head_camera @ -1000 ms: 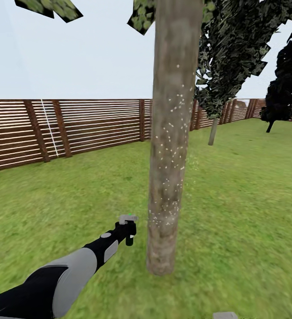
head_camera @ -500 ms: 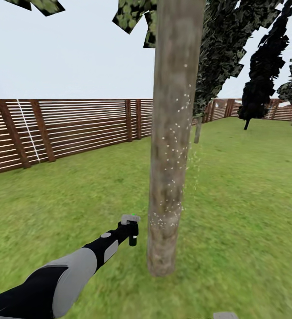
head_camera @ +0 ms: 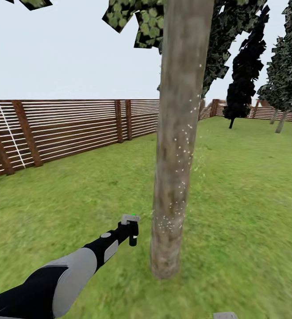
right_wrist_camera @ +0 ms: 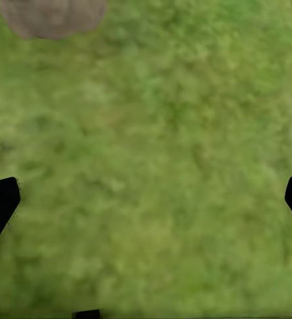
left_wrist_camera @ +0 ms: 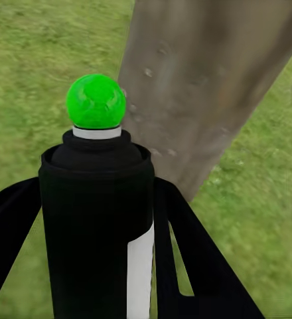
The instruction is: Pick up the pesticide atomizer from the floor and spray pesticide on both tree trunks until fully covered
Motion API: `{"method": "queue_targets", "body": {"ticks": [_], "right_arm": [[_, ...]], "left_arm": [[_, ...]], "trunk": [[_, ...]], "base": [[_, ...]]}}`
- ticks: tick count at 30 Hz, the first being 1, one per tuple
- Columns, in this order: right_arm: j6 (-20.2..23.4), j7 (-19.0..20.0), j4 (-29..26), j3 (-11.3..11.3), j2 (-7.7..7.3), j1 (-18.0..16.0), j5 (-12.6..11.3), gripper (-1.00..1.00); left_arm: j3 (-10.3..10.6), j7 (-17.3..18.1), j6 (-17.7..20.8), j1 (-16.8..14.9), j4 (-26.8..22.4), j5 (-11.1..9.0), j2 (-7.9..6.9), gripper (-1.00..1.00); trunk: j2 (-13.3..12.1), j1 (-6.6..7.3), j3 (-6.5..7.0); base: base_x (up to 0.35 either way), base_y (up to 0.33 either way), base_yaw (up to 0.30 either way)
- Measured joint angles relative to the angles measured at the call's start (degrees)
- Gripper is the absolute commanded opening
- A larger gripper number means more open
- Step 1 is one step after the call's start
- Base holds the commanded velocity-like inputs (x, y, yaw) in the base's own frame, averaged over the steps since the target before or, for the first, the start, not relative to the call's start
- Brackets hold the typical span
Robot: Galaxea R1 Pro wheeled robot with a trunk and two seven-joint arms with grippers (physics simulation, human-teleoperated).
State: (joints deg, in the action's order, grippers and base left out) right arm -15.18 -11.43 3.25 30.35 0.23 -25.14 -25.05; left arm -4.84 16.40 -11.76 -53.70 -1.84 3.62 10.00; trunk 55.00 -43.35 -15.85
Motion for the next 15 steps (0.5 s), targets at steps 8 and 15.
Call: {"method": "queue_targets", "body": {"ticks": [8, 15], "right_arm": [[0.0, 0.0, 0.0, 0.0, -0.02, 0.0, 0.0, 1.0], [0.0, 0.0, 0.0, 0.0, -0.04, 0.0, 0.0, 1.0]], "left_arm": [[0.0, 0.0, 0.0, 0.0, 0.0, 0.0, 0.0, -1.0], [0.0, 0.0, 0.1, 0.0, 0.0, 0.0, 0.0, -1.0]], "trunk": [[0.0, 0.0, 0.28], [0.0, 0.0, 0.52]], "base": [[0.073, 0.35, -0.277], [0.073, 0.35, -0.276]]}}
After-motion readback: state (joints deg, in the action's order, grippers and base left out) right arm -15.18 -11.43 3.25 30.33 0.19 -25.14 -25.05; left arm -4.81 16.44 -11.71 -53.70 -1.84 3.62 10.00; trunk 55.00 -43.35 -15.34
